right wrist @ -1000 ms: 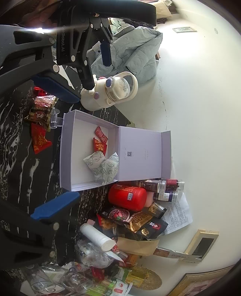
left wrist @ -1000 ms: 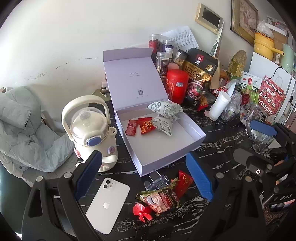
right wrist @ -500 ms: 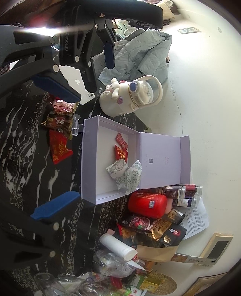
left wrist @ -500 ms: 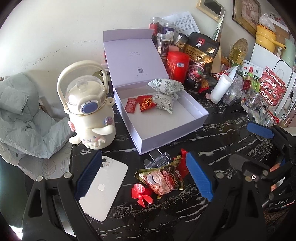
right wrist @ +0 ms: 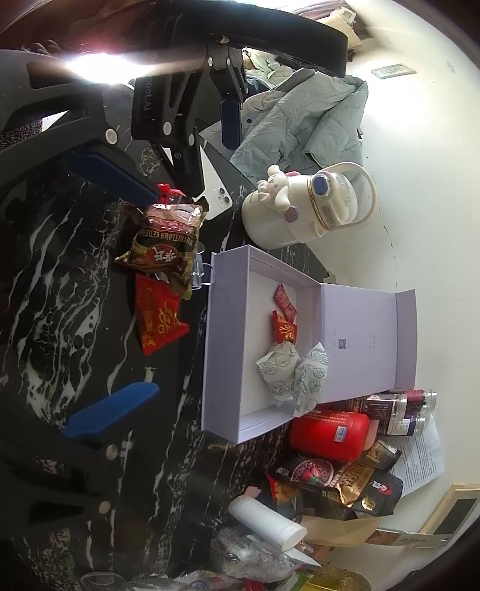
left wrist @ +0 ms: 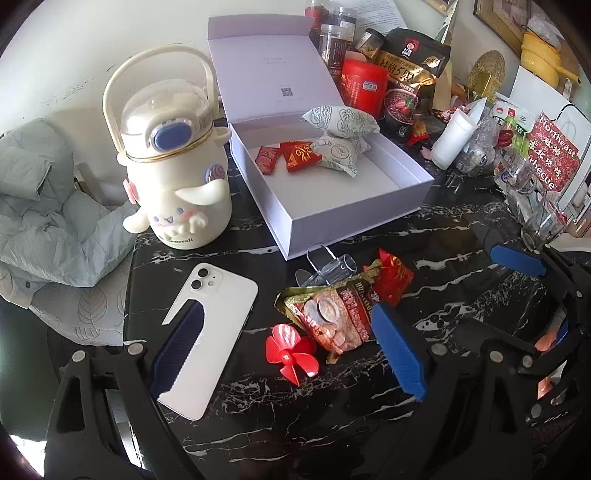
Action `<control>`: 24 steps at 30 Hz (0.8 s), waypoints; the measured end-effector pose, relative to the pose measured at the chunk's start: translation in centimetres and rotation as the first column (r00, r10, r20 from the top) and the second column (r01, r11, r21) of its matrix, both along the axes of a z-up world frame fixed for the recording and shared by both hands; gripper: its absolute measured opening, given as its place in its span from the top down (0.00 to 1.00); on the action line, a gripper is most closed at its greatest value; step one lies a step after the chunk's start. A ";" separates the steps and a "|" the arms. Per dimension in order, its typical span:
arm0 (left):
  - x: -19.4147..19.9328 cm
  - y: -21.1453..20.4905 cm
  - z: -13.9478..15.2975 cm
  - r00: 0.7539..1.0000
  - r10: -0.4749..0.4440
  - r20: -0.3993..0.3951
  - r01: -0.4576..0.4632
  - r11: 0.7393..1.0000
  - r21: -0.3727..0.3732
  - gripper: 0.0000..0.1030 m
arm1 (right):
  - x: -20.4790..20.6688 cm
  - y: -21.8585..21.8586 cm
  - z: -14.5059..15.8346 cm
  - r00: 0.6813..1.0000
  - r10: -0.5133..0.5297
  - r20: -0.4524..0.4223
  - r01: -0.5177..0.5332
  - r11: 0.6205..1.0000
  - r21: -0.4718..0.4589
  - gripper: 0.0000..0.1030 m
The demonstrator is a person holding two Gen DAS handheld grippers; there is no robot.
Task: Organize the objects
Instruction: 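Reach left gripper to red pinwheel toy while right reaches cereal snack bag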
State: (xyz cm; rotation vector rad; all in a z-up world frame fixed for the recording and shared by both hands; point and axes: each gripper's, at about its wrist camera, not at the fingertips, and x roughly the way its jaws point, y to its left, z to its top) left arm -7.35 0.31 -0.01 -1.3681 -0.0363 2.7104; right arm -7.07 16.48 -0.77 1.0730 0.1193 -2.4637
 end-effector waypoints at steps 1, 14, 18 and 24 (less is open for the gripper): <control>0.0 0.0 -0.3 1.000 -0.002 0.007 0.002 1.000 -0.002 0.11 | 0.0 0.0 -0.3 1.000 0.003 0.005 -0.003 1.000 0.001 0.05; 0.7 -1.1 -4.3 0.996 0.007 0.085 -0.005 1.000 -0.024 0.11 | -0.1 -1.8 -3.6 0.996 0.067 0.062 -0.065 0.997 -0.036 0.05; 0.7 -1.8 -4.6 0.996 0.021 0.085 -0.019 0.999 -0.028 0.11 | -0.4 -2.5 -3.4 0.996 0.084 0.042 -0.081 0.995 -0.060 0.05; 0.3 -3.0 -4.6 0.996 0.033 0.083 -0.031 0.999 -0.035 0.11 | -1.4 -4.1 -3.1 0.992 0.127 0.020 -0.125 0.989 -0.075 0.06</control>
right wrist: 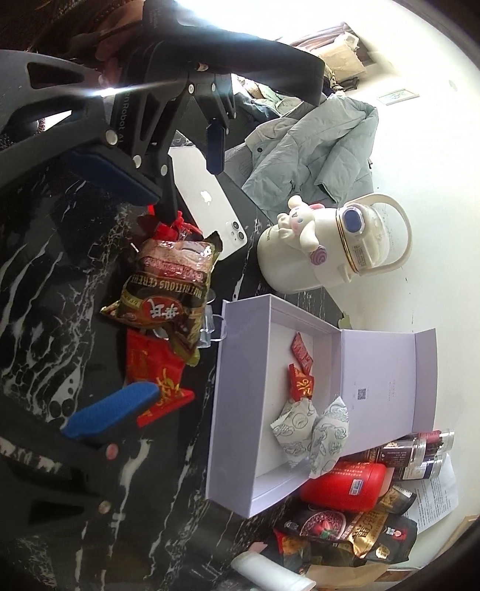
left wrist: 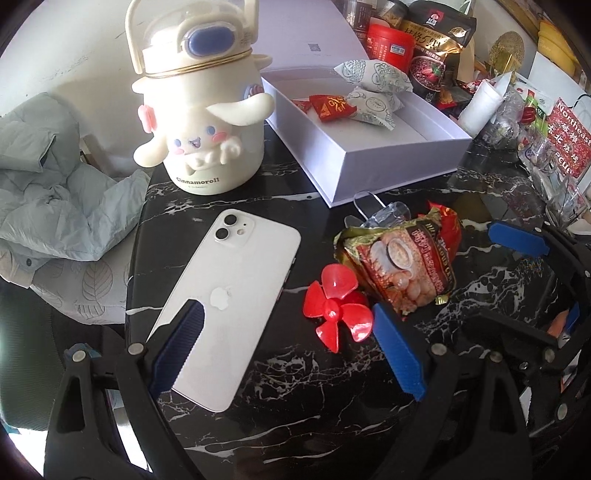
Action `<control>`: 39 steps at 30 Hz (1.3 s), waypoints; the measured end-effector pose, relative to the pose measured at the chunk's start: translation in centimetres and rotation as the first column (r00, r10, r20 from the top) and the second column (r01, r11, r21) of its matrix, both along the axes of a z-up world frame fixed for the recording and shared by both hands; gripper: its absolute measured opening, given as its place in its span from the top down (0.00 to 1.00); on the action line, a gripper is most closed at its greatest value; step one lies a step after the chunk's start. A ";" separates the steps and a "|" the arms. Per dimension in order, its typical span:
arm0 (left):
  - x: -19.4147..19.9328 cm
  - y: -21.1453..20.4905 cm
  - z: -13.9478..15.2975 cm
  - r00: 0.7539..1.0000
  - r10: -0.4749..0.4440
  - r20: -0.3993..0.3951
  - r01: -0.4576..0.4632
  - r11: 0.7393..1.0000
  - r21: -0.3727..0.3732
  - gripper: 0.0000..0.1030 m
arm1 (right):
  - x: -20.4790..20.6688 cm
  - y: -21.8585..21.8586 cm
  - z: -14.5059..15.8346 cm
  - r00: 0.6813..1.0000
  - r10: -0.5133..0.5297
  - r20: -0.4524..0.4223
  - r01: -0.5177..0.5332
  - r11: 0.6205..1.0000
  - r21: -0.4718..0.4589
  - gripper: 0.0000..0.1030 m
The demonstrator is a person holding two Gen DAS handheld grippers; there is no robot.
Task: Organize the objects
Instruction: 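Reach left gripper to red pinwheel toy while right reaches cereal snack bag, then close right gripper on cereal snack bag while left closes on red pinwheel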
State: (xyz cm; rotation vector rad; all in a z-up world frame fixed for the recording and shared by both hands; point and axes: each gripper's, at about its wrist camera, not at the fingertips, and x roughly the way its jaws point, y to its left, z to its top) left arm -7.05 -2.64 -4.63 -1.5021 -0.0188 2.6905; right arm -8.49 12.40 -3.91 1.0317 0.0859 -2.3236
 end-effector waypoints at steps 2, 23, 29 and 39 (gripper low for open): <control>-0.1 -0.5 -0.1 1.000 0.009 0.004 -0.009 1.000 0.000 0.11 | -0.4 -0.5 -0.2 1.000 0.022 0.010 -0.021 1.000 -0.009 0.08; 0.3 -1.4 -0.4 1.000 -0.012 0.004 0.012 0.999 0.033 0.11 | -0.6 -1.3 -2.1 0.993 0.066 0.098 -0.068 0.998 0.018 0.46; 0.4 0.5 -0.7 0.997 -0.070 -0.009 0.070 0.997 0.013 0.11 | 1.5 0.4 -1.8 0.995 0.046 0.090 -0.051 0.997 0.054 0.46; -0.2 2.5 -1.4 0.992 -0.122 -0.041 0.123 0.992 0.002 0.32 | 2.4 3.3 -1.9 0.996 -0.024 0.087 0.019 0.998 0.062 0.46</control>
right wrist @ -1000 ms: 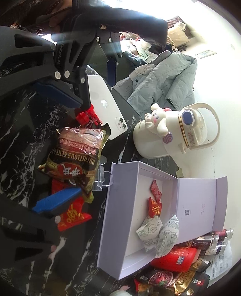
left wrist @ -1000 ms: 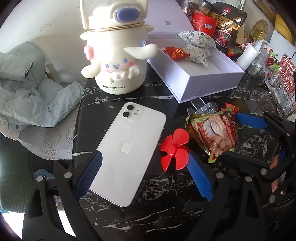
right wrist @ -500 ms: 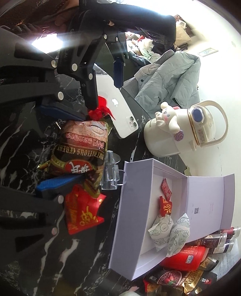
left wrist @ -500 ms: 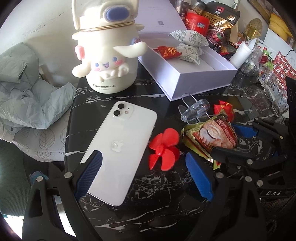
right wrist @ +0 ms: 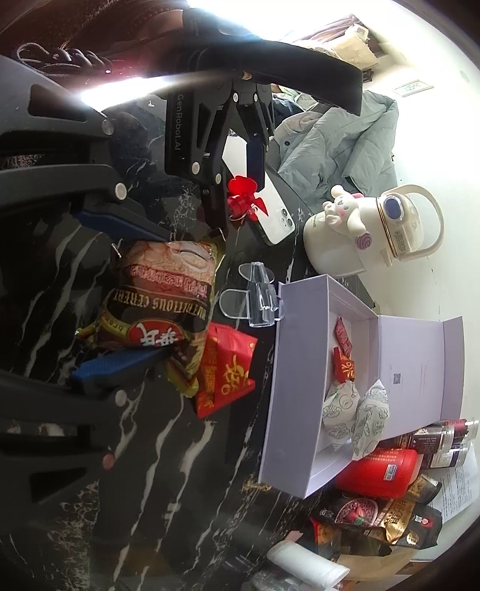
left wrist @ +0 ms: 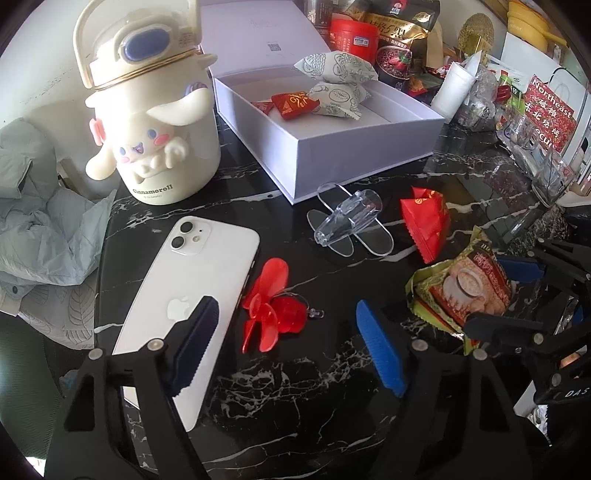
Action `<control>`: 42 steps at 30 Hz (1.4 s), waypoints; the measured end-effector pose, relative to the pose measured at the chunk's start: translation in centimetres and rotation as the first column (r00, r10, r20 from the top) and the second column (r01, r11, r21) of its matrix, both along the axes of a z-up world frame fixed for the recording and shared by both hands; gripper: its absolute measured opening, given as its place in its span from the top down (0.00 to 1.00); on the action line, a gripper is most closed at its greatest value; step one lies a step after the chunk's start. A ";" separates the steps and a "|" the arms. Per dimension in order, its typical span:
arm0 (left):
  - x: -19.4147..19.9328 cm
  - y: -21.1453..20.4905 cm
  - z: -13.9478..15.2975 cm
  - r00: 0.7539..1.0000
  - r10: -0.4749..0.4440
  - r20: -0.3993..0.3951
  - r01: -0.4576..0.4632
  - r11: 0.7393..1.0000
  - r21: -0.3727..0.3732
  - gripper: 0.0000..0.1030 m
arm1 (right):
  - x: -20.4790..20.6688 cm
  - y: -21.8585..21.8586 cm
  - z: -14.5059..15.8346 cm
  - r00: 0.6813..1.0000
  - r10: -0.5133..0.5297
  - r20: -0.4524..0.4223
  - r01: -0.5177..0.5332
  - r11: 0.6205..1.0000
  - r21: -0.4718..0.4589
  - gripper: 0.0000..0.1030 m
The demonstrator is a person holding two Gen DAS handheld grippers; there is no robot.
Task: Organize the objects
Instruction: 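Close right gripper on cereal snack bag while left closes on red pinwheel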
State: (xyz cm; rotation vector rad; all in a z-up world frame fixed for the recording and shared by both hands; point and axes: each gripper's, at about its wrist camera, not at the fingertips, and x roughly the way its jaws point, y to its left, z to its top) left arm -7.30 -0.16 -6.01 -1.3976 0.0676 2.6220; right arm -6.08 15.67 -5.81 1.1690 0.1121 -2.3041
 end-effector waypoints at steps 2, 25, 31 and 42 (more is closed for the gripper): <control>-0.1 0.4 -0.2 1.000 -0.018 0.009 0.018 1.000 0.006 0.43 | 0.0 0.2 0.0 1.000 -0.004 0.001 0.004 1.000 0.000 0.46; 0.1 2.7 -0.6 0.993 -0.116 0.000 0.116 0.992 -0.055 0.56 | -0.8 0.7 -1.9 0.997 -0.038 0.065 0.040 0.999 -0.024 0.31; 0.1 3.6 -0.7 0.989 -0.147 0.009 0.147 0.988 -0.051 0.56 | -0.7 1.9 -1.8 0.995 -0.070 0.066 0.071 0.997 -0.024 0.38; 0.2 6.0 -0.6 0.975 -0.220 0.005 0.220 0.973 -0.071 0.55 | -0.5 3.2 -1.9 0.994 -0.087 0.070 0.089 0.996 -0.024 0.38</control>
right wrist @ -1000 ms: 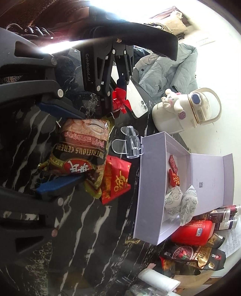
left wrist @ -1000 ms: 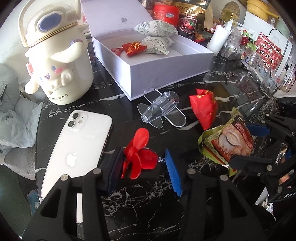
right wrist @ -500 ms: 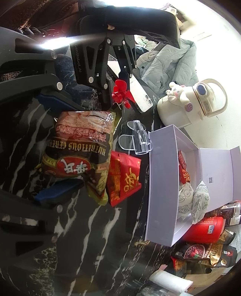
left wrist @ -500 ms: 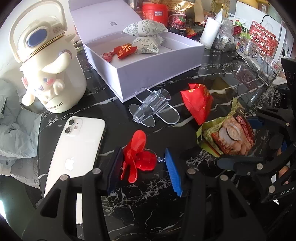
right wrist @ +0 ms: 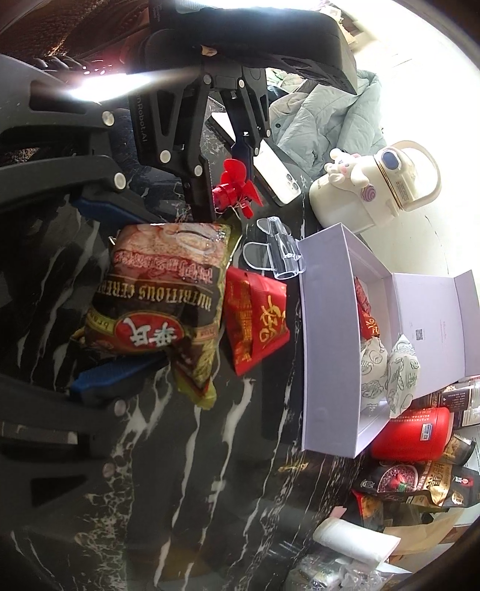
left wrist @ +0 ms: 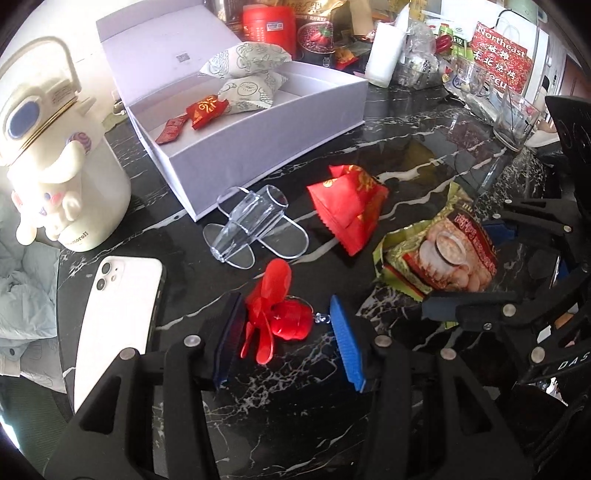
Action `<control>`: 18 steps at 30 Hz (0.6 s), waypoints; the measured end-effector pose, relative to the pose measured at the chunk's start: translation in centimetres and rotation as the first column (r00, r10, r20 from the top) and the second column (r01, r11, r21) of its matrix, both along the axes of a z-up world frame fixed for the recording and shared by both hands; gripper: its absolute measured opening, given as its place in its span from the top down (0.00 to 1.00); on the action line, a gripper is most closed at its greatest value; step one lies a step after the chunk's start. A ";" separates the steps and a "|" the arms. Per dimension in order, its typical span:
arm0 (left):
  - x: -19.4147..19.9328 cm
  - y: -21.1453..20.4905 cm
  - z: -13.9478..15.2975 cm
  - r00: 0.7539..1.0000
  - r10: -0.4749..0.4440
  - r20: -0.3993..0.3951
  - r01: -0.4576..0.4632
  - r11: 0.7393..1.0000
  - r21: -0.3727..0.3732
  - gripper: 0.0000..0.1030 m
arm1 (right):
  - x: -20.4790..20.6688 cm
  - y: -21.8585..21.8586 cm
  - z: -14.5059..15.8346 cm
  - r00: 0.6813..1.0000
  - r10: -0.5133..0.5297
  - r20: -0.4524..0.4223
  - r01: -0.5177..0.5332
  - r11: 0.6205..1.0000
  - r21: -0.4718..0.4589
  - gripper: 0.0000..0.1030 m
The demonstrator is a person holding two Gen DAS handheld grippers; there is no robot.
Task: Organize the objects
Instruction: 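Close right gripper on cereal snack bag while left closes on red pinwheel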
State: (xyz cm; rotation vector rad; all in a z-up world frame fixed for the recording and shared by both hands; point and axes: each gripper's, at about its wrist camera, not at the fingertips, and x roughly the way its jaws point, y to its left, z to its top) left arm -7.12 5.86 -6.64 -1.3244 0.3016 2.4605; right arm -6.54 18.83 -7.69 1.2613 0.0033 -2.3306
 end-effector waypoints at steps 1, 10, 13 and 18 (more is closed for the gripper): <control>0.0 0.1 0.0 1.000 -0.001 0.002 0.001 1.000 0.002 0.55 | 0.0 0.0 0.0 1.000 0.000 0.000 0.000 1.000 0.000 0.38; -0.2 0.2 0.2 1.000 0.004 0.018 -0.004 1.000 0.012 0.57 | 0.0 0.1 0.0 1.000 -0.002 -0.003 0.002 1.000 -0.007 0.41; 0.0 0.2 0.3 1.000 0.004 0.018 -0.004 1.000 0.018 0.57 | 0.1 0.1 0.2 1.000 0.000 -0.008 0.000 1.000 -0.011 0.42; 0.5 0.2 0.9 1.000 0.002 0.009 -0.003 1.000 0.025 0.57 | 0.6 0.0 1.0 0.999 0.007 -0.035 -0.008 1.000 -0.017 0.42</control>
